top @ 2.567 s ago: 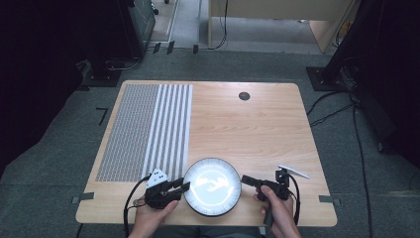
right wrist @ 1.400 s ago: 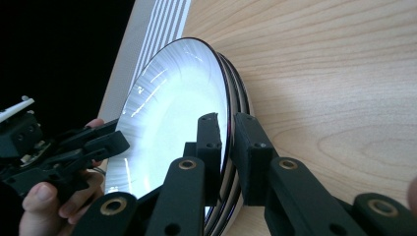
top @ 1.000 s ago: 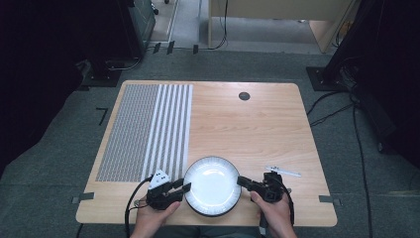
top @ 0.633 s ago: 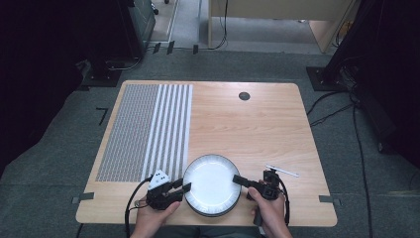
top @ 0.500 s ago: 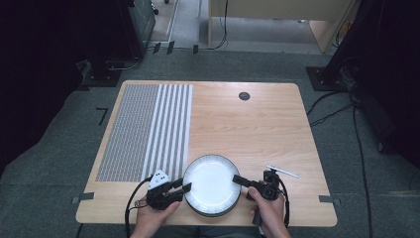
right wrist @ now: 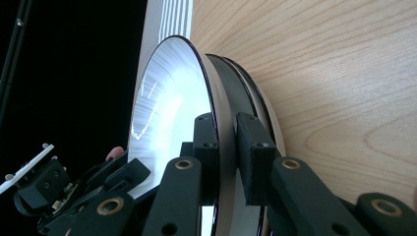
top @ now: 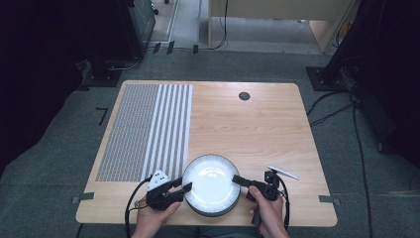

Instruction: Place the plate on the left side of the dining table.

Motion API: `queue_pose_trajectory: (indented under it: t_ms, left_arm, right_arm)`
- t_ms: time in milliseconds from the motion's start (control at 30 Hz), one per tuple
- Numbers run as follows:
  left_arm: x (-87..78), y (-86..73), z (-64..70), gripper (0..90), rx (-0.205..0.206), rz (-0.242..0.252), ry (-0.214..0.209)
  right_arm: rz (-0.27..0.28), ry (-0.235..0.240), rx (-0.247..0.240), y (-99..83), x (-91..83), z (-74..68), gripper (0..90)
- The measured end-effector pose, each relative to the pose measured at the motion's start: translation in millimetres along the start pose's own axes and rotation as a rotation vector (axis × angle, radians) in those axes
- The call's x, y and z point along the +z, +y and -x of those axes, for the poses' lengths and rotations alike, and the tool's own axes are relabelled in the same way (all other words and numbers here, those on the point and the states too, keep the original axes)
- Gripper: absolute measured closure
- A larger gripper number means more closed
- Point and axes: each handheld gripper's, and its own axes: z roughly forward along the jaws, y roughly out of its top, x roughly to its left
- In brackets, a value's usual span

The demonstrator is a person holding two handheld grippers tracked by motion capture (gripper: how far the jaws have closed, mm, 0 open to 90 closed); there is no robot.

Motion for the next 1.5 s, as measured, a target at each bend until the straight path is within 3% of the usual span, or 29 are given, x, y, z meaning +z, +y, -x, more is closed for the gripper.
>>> queue_pose_trajectory:
  t_ms: [200, 367, 667, 1267, 1500]
  left_arm:
    - [-4.4, 3.1, 1.3, 60.0, -0.016, 0.018, 0.01]
    - [-9.3, 6.7, -0.4, 61.2, -0.042, 0.03, 0.01]
    - [-20.8, 21.1, -7.2, 62.3, -0.052, 0.036, 0.021]
    - [-37.6, 84.7, -42.8, 67.7, -0.097, 0.123, 0.087]
    - [-45.3, 98.3, -57.4, 69.3, -0.106, 0.161, 0.13]
  right_arm:
    - [-0.002, 0.009, 0.01, -0.5, -0.6, -3.6, 80.2]
    - [-0.011, 0.02, -0.004, -0.7, 2.9, -13.5, 80.4]
    - [-0.023, 0.024, -0.04, 7.3, 11.4, -30.8, 81.0]
    - [0.003, 0.028, -0.099, 51.1, 45.2, -86.8, 82.5]
    - [0.0, 0.028, -0.102, 62.7, 64.0, -103.8, 83.1]
